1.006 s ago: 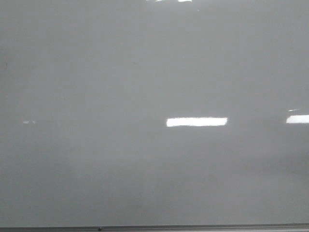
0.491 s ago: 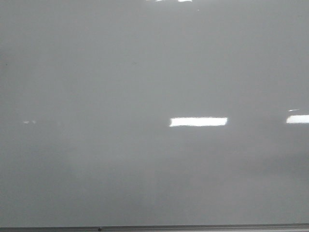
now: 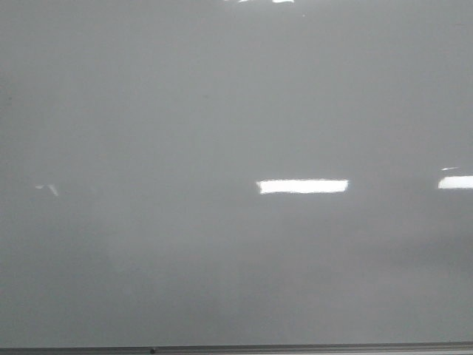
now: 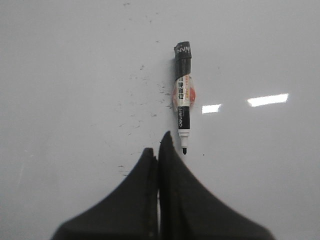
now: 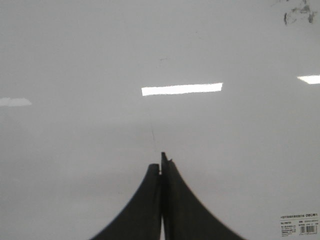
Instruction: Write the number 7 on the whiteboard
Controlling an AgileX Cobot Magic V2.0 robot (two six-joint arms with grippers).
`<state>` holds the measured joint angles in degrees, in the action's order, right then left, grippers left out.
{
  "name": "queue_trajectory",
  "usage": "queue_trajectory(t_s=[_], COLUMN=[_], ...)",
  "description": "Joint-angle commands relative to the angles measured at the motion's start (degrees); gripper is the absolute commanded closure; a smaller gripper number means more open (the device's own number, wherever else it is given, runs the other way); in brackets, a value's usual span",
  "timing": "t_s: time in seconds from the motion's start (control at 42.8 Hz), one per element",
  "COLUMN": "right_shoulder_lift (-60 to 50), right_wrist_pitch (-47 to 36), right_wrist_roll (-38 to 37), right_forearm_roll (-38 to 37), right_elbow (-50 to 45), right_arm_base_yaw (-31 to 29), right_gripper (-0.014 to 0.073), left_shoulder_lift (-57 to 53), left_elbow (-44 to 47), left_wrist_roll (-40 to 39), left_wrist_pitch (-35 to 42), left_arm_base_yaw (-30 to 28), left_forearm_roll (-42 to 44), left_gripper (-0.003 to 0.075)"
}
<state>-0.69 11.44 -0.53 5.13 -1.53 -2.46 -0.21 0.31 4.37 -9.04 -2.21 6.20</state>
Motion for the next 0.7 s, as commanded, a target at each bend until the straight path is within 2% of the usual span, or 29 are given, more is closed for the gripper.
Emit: queue_trajectory(t_s=[0.0,0.374,0.468,0.585,0.678], right_shoulder_lift=[-1.0,-1.0,-1.0,-0.9,-0.1], right_wrist_pitch=[-4.2,-6.7,-7.4,-1.9,4.6], right_wrist_roll=[0.1,0.1,0.1,0.1,0.1], right_forearm_roll=[-0.5,-0.5,-0.2,-0.2,-0.2], right_elbow=[0.2,0.3,2.0,8.3,14.1], right_arm_base_yaw=[0.0,0.0,0.0,0.0,0.0], right_gripper=[0.0662,0.0662,0.0662,0.0659,0.0652], left_shoulder_lift=[-0.8,-0.8,-0.8,-0.8,0.2], left_elbow=[0.3,0.3,0.0,-4.0,-9.5], left_wrist_roll=[0.1,0.1,-0.4,-1.5,-1.5], left_wrist_pitch=[4.5,9.3,13.5,13.7,8.7], left_arm_base_yaw=[-0.1,-0.1,-0.1,-0.1,-0.1], left_forearm_roll=[0.3,-3.0,-4.4,-12.4,-11.6], left_gripper=[0.0741,0.0741,0.0741,0.0741,0.0741])
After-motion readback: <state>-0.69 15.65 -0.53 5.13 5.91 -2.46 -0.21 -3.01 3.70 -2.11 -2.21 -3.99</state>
